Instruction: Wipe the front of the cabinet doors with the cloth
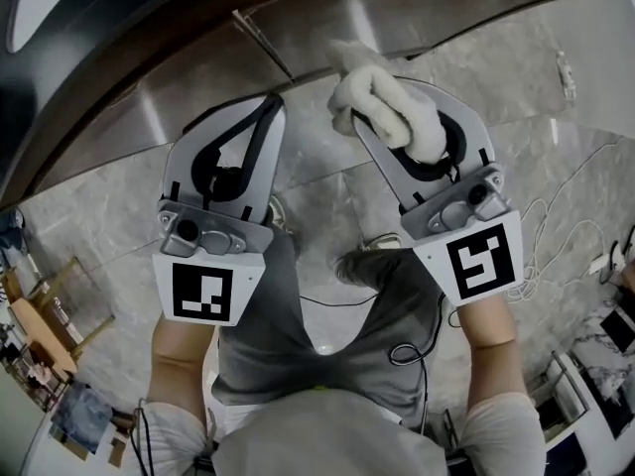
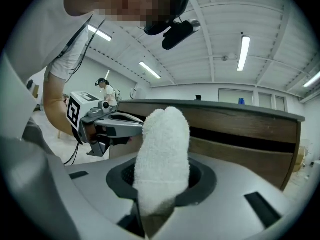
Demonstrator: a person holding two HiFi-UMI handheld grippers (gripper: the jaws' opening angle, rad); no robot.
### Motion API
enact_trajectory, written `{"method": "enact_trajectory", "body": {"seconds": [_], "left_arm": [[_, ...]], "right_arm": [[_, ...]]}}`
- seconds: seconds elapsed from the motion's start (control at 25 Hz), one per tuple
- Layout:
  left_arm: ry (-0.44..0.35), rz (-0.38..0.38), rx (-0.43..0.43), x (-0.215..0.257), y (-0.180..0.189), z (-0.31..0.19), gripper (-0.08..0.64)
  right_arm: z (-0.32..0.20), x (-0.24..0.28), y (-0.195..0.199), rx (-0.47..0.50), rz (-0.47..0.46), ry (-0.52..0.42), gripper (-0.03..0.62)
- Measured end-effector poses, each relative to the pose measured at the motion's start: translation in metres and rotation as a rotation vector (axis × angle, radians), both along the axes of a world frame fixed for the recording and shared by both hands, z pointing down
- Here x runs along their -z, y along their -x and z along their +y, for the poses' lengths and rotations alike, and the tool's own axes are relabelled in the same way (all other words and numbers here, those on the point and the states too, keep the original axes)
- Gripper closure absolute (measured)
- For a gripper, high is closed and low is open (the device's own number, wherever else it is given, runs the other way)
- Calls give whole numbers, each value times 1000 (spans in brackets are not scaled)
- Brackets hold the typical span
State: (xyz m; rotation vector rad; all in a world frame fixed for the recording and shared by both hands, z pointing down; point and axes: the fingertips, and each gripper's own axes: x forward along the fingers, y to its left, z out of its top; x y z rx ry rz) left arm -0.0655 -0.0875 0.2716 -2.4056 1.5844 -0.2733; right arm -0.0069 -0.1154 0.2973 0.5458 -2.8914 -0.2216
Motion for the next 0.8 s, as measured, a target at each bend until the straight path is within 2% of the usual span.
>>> {"method": "enact_trajectory", "body": {"seconds": [0.16,0.4,0.64,0.8], "left_arm": [[-58,-48,-18,-45,3,-9,541],[-150,-52,-19,-100,0,-15,541],[-233,-43,-26,-112,-12,-16,541],[-243,-44,-15,-114,8,-7,541]], "right_arm": [[-8,-45,6,48,-37,-50,454],[-15,-97,13,72,-89,-90,454],[-18,-102,3,80,-106,-178,454],[-13,-92,25,78,-112,-203,454]]}}
